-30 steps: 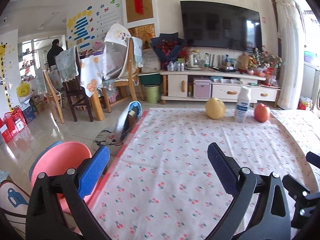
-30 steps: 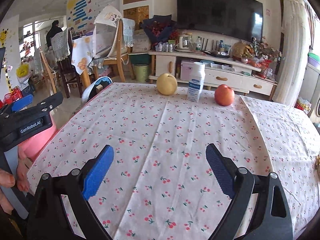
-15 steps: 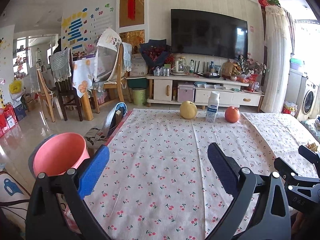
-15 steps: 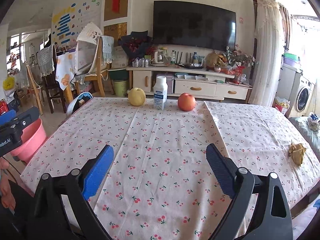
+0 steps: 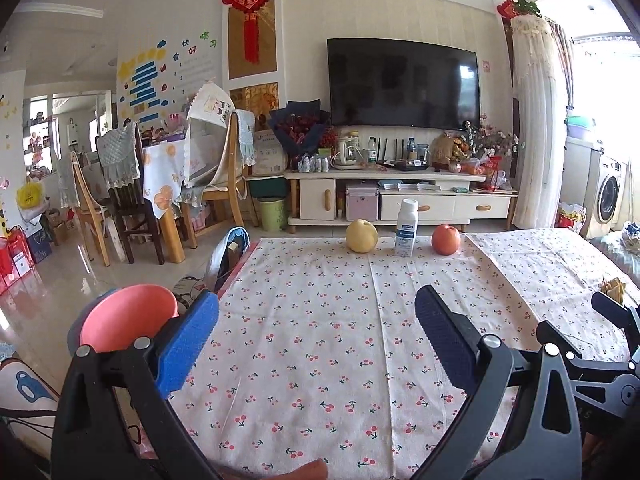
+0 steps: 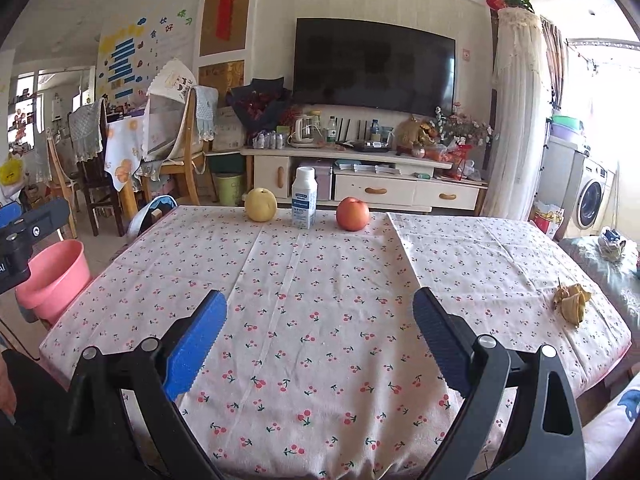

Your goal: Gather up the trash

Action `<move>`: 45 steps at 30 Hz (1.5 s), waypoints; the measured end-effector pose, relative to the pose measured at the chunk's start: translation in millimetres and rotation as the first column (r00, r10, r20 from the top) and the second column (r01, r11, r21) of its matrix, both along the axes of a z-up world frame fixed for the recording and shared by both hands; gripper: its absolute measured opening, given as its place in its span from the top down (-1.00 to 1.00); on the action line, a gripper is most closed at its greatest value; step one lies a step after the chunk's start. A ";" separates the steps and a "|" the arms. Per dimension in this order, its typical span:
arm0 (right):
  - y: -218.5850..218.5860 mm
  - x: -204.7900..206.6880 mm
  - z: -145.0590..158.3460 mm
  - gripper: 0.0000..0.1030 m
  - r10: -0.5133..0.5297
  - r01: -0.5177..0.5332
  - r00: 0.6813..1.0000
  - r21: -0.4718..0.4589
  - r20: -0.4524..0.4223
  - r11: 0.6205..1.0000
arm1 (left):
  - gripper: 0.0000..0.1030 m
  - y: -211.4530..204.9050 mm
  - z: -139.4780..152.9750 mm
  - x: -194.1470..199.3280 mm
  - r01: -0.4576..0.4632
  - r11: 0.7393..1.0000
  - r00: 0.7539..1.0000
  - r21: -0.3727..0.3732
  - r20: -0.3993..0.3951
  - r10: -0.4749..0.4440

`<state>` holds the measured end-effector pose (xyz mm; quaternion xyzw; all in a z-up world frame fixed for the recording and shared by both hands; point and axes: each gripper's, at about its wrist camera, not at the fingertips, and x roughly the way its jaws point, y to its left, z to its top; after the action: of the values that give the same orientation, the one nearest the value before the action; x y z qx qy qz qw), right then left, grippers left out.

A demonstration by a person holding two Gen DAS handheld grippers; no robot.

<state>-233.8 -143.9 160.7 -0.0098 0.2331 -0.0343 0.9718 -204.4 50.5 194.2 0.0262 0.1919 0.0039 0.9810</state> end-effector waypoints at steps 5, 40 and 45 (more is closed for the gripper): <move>1.2 -2.4 0.2 -0.81 -0.001 0.001 1.000 -0.004 0.007 1.000 | -0.92 1.8 0.5 -2.0 -0.007 1.000 1.000 -0.013 0.008 0.007; -7.0 41.8 -32.7 -0.82 0.009 -0.008 0.996 0.012 -0.085 1.000 | -0.92 -6.3 -44.1 40.1 0.060 0.998 0.995 -0.036 -0.074 -0.062; -13.8 66.1 -43.4 -0.83 0.001 0.002 0.992 0.031 -0.124 1.000 | -0.92 -9.8 -63.6 71.9 0.062 0.997 0.987 -0.035 -0.149 -0.066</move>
<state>-167.8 -157.7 117.3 0.0031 0.2935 -0.0303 0.9555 -132.4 40.6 130.6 0.0178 0.2643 -0.0325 0.9637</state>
